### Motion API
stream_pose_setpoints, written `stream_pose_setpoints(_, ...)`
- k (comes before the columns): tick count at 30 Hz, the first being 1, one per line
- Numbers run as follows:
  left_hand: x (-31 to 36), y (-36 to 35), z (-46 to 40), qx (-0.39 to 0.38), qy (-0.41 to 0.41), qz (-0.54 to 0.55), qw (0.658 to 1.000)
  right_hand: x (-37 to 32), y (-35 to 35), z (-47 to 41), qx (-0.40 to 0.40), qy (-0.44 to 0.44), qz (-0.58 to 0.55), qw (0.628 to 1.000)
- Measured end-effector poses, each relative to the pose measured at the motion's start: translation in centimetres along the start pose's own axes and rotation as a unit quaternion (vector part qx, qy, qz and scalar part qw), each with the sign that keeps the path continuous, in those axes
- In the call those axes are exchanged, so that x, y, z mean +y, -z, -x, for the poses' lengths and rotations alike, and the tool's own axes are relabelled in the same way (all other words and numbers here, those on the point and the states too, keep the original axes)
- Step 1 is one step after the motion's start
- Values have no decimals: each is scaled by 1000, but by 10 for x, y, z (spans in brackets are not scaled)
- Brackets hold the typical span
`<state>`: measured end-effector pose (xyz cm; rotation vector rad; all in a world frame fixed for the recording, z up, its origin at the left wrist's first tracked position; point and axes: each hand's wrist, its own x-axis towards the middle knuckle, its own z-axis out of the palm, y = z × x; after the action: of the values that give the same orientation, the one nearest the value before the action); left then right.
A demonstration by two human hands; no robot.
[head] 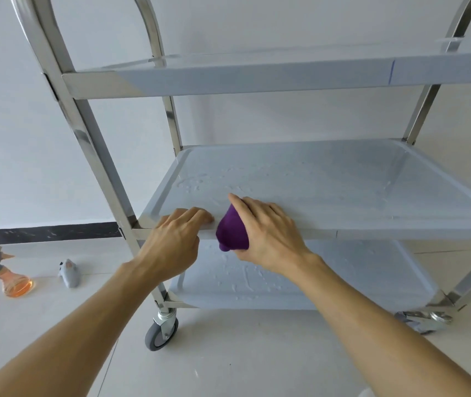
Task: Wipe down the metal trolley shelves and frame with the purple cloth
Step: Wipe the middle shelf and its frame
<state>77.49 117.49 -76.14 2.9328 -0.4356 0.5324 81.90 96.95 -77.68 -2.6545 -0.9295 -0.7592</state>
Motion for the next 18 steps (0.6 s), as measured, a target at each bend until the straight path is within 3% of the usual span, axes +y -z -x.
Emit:
stream_pose_setpoints(4, -4, 0, 3, 21, -24, -16, 999, 62, 25, 39, 2, -20, 2, 1000)
stream_pose_setpoints(9, 1, 2, 0, 22, -29, -32, 999, 155, 70, 98, -40, -131, 15, 990)
stream_pose_setpoints(12, 18, -3, -7, 33, -25, 2, 999, 165, 76, 102, -55, -149, 16, 987)
stream_pose_setpoints(18, 89, -28, -41, -1, -99, 5, 995, 137, 64, 88, -27, -122, 4, 992)
